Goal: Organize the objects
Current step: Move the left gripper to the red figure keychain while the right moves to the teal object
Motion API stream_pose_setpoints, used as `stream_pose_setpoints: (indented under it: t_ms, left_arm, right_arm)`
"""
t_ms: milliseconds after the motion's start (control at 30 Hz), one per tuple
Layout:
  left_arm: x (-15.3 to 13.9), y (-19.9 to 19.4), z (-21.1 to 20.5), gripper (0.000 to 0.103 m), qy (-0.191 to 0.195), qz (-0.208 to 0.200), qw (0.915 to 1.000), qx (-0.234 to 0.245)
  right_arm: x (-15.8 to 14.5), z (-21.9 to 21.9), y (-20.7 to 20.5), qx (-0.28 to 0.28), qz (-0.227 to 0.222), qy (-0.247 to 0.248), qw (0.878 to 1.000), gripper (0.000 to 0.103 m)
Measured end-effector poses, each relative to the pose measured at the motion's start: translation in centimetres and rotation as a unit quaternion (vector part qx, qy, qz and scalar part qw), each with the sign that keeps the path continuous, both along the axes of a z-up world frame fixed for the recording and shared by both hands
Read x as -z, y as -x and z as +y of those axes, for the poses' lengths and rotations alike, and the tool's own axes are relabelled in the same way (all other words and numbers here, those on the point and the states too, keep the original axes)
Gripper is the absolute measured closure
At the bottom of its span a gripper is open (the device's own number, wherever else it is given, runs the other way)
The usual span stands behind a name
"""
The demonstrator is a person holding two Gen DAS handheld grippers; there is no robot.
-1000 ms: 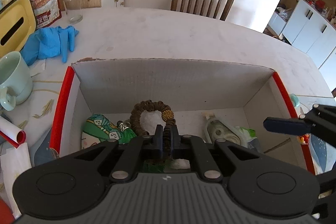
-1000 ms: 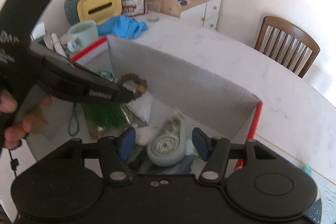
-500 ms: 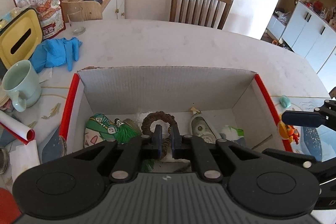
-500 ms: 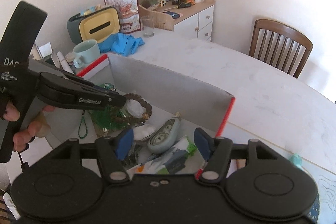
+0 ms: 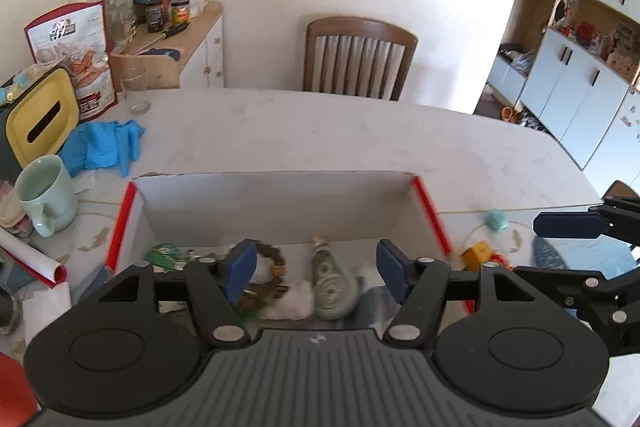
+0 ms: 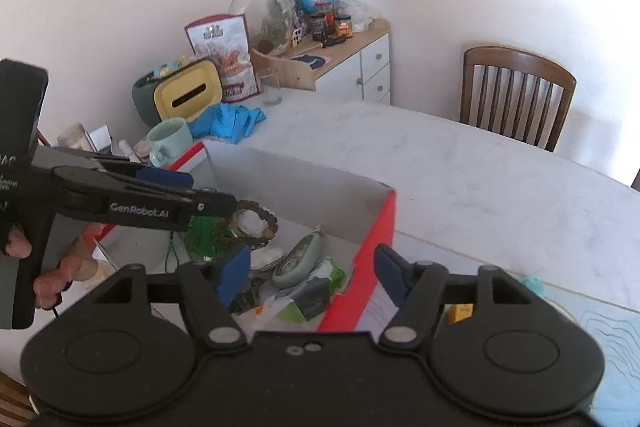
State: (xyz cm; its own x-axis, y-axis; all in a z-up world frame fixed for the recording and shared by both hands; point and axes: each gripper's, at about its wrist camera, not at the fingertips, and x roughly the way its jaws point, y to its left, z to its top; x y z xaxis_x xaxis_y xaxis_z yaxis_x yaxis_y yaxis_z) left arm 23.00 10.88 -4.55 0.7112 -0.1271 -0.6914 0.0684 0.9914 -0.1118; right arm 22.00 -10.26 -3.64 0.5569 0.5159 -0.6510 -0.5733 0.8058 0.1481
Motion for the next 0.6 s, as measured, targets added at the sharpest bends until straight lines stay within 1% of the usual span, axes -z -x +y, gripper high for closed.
stream_pose_setpoints:
  t_ms: [133,200,433,500,600]
  left_arm:
    - [-0.8,0.7,-1.8,0.028,0.002,-0.010,0.9999,0.003]
    - [-1.0,1.1,-3.0,0.023,0.002,-0.011,0.9999,0.011]
    - [-1.7,1.8,-7.0,0.019,0.012,-0.013,0.9995,0.027]
    - [-1.7,1.9,-8.0,0.016,0.015,-0.014,0.9994,0.029]
    - [-1.6,1.9,-9.8,0.016,0.004,-0.014,0.9994,0.031]
  right_arm:
    - [-0.9,-2.6,0.4,0.010,-0.007,-0.013,1.000,0.027]
    - [-1.1,-4.0,0.5,0.014,-0.007,-0.018,1.000,0.026]
    - [-1.1,-9.2,0.3,0.046,0.000,-0.027,0.999,0.024]
    - [-1.0,-10.6,0.3,0.056,-0.003,-0.027,0.998,0.019]
    - [-0.8,-12.6,0.2,0.066,-0.004,-0.024,0.998,0.017]
